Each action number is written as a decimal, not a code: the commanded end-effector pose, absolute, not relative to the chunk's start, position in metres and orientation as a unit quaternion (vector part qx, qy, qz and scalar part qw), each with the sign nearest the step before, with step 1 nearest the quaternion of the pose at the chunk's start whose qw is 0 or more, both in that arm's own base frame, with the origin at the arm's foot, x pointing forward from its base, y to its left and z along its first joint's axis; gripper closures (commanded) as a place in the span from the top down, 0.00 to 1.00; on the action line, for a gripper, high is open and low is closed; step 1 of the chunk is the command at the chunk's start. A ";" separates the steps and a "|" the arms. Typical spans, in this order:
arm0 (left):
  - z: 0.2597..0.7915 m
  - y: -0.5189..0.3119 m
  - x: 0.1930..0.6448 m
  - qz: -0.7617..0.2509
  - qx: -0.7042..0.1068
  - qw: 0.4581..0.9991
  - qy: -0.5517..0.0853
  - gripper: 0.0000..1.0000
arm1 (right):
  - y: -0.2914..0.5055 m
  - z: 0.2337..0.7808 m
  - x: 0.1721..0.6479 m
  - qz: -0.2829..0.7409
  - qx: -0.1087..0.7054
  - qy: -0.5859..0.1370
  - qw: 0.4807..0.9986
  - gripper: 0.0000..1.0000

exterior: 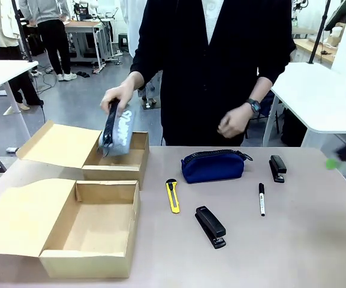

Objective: Place items inside the box.
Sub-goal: Pick up a Pencil pouch or Stapler and place it inside the Mailer Box closest to the robot.

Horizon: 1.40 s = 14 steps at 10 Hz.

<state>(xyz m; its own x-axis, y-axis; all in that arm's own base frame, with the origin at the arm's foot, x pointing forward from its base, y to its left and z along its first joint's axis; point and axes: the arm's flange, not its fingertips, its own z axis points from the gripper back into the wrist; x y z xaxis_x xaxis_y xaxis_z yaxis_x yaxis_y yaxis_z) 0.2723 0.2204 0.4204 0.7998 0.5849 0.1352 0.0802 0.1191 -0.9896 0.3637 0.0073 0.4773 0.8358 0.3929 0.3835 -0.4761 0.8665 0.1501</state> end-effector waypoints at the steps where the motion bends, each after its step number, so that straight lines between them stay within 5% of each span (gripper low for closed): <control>1: 0.421 0.220 0.270 0.169 -0.640 0.701 -0.266 1.00 | 0.027 0.449 0.451 0.203 0.080 -0.099 0.971 1.00; 7: 0.421 0.220 0.270 0.169 -0.640 0.701 -0.266 1.00 | 0.053 0.423 0.423 0.180 0.002 -0.103 0.978 1.00; 11: 0.421 0.220 0.270 0.169 -0.640 0.701 -0.266 1.00 | 0.073 0.393 0.542 0.100 -0.014 -0.061 0.993 1.00; 14: 0.421 0.220 0.270 0.169 -0.640 0.701 -0.266 1.00 | 0.081 0.366 0.585 0.006 -0.025 -0.041 0.999 1.00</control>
